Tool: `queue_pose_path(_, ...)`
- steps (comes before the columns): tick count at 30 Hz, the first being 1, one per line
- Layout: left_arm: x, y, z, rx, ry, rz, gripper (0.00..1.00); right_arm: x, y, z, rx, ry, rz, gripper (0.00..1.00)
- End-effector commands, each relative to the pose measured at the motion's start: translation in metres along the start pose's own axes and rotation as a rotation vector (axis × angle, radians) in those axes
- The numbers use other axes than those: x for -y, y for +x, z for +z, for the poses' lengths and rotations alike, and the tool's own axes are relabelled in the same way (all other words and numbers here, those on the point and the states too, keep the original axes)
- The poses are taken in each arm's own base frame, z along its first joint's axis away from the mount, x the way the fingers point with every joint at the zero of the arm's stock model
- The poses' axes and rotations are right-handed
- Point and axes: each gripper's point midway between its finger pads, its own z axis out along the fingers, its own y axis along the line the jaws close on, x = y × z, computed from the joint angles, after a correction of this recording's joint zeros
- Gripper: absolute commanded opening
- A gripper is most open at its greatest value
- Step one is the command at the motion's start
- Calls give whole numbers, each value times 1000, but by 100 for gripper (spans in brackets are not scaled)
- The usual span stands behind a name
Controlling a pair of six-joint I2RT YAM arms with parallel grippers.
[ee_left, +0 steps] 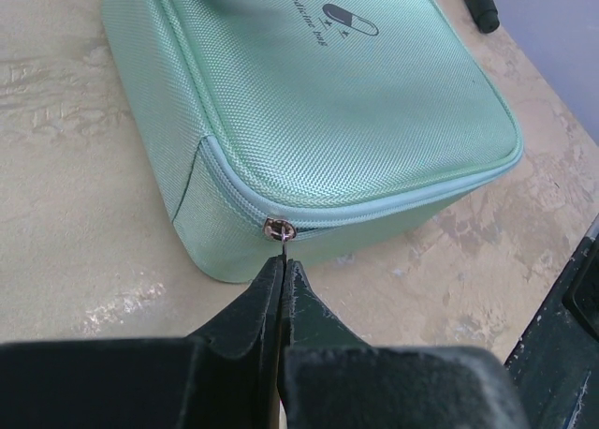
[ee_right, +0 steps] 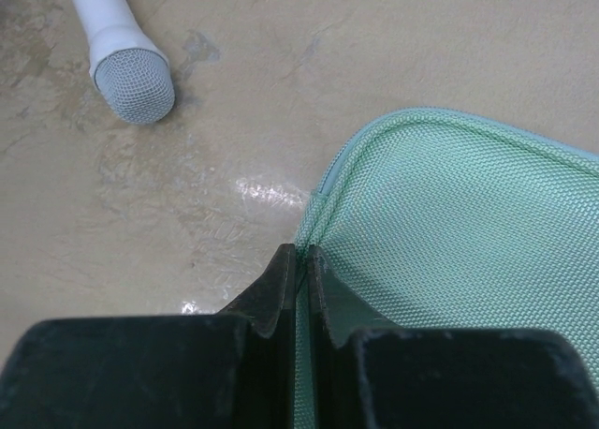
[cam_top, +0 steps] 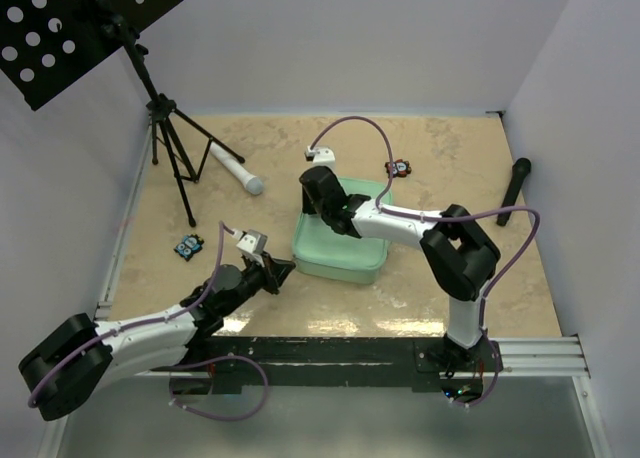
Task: Organize the medicine kit
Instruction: Zip the medicine box at the center of the board.
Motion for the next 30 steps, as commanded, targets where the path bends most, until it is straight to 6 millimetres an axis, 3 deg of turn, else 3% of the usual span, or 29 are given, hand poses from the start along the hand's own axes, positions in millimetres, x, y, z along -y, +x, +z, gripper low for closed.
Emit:
queue_pose_path(1,7,38,-21,-76,101,-50,0,84,96,21,-272,225,-122,0)
queue_pose_path(16,48,38,-8,-94,212,-79,0,97,93,25,-259,239,-73,0)
queue_pose_path(20,66,26,4,-69,259,-87,0,98,95,24,-260,241,-66,0)
queue_pose_path(30,102,24,31,-77,354,-97,0,102,95,25,-258,244,-46,0)
